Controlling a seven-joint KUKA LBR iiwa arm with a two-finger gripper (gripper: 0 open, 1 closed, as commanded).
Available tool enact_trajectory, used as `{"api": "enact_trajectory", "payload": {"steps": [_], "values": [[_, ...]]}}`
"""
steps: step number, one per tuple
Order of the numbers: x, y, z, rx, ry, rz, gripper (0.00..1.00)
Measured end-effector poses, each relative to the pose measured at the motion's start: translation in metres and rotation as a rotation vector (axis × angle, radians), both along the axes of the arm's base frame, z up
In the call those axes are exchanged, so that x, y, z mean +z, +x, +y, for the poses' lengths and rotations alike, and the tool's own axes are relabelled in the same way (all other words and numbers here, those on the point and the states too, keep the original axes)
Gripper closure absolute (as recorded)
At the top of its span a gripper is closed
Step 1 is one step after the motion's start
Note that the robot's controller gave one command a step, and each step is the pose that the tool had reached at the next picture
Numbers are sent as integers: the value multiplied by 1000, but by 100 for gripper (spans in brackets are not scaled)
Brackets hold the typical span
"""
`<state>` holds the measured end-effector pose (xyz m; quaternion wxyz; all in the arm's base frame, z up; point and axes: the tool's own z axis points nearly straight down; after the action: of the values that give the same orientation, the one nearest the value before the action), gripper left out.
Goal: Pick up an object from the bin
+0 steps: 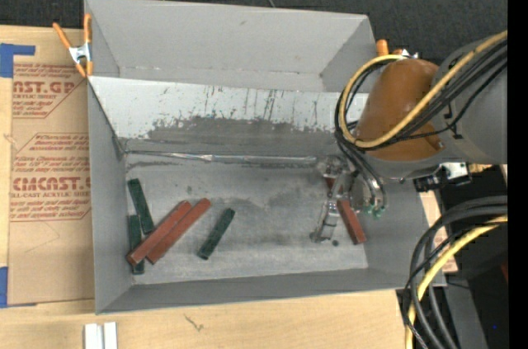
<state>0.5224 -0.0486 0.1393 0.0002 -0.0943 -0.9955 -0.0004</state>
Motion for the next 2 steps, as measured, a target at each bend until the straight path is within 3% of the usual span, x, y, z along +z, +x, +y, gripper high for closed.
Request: {"api": "enact_trajectory", "payload": {"steps": [1, 2], "values": [[-39, -12, -19, 36, -1, -9, 0], [-67, 8, -58, 134, 0, 3, 0]]}}
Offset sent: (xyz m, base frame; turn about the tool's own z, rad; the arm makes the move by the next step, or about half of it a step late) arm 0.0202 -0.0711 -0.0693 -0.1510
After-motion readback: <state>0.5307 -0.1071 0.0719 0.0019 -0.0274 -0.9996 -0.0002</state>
